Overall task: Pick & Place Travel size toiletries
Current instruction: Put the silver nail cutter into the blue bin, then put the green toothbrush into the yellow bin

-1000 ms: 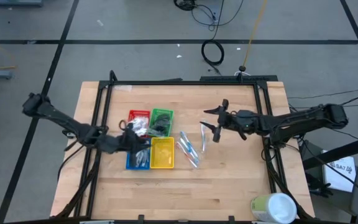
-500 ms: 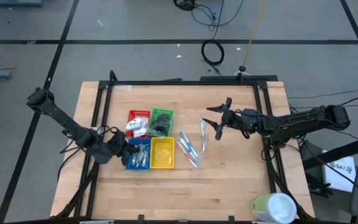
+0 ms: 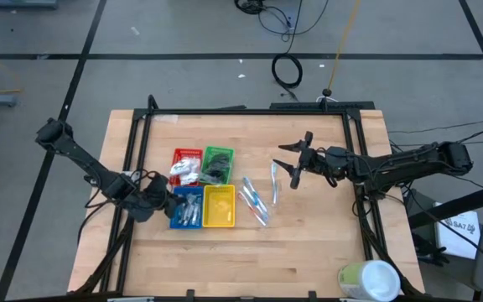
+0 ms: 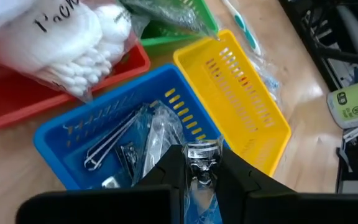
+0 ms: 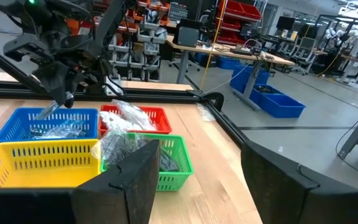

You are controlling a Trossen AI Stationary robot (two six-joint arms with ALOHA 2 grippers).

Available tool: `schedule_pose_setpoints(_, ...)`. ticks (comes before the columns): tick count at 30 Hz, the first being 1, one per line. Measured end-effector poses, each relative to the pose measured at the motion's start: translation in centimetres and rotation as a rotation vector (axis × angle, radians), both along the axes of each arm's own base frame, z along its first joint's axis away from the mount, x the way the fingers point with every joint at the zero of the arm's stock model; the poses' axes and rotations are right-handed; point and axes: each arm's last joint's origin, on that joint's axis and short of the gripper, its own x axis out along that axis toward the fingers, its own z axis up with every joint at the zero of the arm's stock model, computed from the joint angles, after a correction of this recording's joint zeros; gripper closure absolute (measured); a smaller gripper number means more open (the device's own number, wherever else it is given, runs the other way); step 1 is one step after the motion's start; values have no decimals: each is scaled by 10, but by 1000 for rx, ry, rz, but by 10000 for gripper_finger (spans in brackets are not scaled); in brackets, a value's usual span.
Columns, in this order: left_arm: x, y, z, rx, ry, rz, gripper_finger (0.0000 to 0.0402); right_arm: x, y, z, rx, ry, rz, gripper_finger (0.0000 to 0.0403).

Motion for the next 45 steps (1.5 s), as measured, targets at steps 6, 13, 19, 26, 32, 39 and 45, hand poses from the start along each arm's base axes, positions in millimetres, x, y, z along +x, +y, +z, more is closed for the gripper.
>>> schedule_pose_setpoints(6, 0, -1, 0, -23, 18, -28, 304, 0, 0, 0, 4, -1, 0, 190)
schedule_pose_setpoints(13, 0, -2, 0, -6, 23, -61, 236, 0, 0, 0, 8, -3, 0, 190)
schedule_pose_setpoints(19, 3, -4, 4, 27, -21, -108, 178, 0, 0, 0, 8, -3, 0, 190)
schedule_pose_setpoints(26, 9, -8, 22, 116, -182, -226, 137, 0, 0, 0, 20, -7, 3, 190)
schedule_pose_setpoints(32, 12, -3, 45, 407, -343, -297, 131, 5, 2, -5, 89, -9, 51, 190)
schedule_pose_setpoints(39, 14, 7, 56, 739, -332, -228, 130, 28, 10, -29, 182, 142, 43, 190)
schedule_pose_setpoints(45, 18, 15, 55, 815, -289, -204, 131, 59, 19, -50, 297, 504, -109, 190)
